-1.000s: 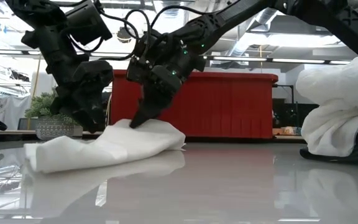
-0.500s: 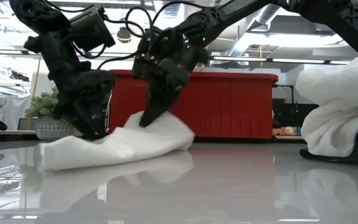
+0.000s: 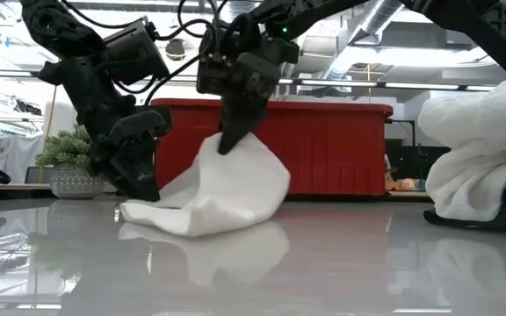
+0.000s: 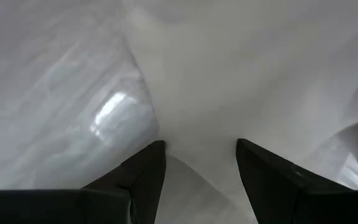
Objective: Fold Laundry from Bin
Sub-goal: Fold the white boxers
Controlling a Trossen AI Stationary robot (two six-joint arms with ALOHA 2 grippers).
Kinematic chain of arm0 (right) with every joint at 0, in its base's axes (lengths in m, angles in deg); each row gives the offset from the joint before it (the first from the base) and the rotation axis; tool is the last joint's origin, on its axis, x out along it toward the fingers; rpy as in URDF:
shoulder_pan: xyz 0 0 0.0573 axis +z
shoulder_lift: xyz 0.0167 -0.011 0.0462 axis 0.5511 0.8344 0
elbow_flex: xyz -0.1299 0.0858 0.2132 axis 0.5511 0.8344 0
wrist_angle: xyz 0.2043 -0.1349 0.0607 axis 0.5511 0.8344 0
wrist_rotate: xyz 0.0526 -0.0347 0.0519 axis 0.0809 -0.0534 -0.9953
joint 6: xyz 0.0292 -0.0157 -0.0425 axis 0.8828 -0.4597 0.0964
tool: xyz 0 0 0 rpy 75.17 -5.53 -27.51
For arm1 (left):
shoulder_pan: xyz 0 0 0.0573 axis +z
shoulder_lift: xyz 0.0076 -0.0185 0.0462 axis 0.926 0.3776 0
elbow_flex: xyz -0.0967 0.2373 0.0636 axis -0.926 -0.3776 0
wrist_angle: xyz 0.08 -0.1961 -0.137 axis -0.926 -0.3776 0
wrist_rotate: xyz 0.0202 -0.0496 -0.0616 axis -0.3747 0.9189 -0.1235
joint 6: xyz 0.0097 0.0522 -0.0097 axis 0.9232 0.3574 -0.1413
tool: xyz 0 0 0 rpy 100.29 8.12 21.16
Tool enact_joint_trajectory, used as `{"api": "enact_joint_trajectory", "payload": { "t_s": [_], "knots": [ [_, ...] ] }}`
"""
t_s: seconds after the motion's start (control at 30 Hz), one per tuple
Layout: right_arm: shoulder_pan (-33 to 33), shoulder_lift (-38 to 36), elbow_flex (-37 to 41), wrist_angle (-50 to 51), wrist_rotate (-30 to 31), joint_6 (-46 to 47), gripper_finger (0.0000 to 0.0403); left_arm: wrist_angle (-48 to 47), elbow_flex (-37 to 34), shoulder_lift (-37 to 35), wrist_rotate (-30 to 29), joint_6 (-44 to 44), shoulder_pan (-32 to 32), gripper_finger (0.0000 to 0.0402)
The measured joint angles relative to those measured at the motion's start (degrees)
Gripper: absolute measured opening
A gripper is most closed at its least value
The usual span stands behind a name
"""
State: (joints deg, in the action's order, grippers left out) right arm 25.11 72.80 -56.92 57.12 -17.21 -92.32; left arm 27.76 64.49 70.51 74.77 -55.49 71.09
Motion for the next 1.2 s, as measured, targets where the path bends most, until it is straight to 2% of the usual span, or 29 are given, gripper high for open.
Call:
{"api": "enact_joint_trajectory", "payload": {
  "t_s": [0.13, 0.33, 0.53, 0.63, 0.83, 1.2],
  "knots": [
    [0.05, -0.1, -0.01, 3.74, -0.14, -2.15, 0.0054, 0.23, -0.02, 0.08, -0.75, -0.12, -0.18, 0.0194],
    [0.07, -0.13, -0.04, 3.61, 0.14, -4.33, 0.0056, 0.43, -0.07, 0.17, -1.41, -1.31, -0.91, 0.0194],
    [0.55, -2.43, -0.07, 10.36, 0.4, -4.74, 0.002, 0.26, -0.13, 0.21, -2.61, -2.26, -2.63, 0.0194],
    [1.49, -4.37, -0.11, 13.34, 0.11, -4.74, 0.002, 0.12, -0.13, 0.23, -3.18, -3.35, -3.13, 0.0194],
    [5.29, -5.79, -0.13, 20.25, 0.14, -2.54, 0.006, 0.06, -0.13, 0.25, -4.39, -5.16, -4.12, 0.0194],
    [10.99, -5.57, 6.34, 22.46, 0.24, -1.01, 0.0069, -0.92, -0.11, 0.23, -4.42, -4.66, -6.26, 0.0194]
  ]
}}
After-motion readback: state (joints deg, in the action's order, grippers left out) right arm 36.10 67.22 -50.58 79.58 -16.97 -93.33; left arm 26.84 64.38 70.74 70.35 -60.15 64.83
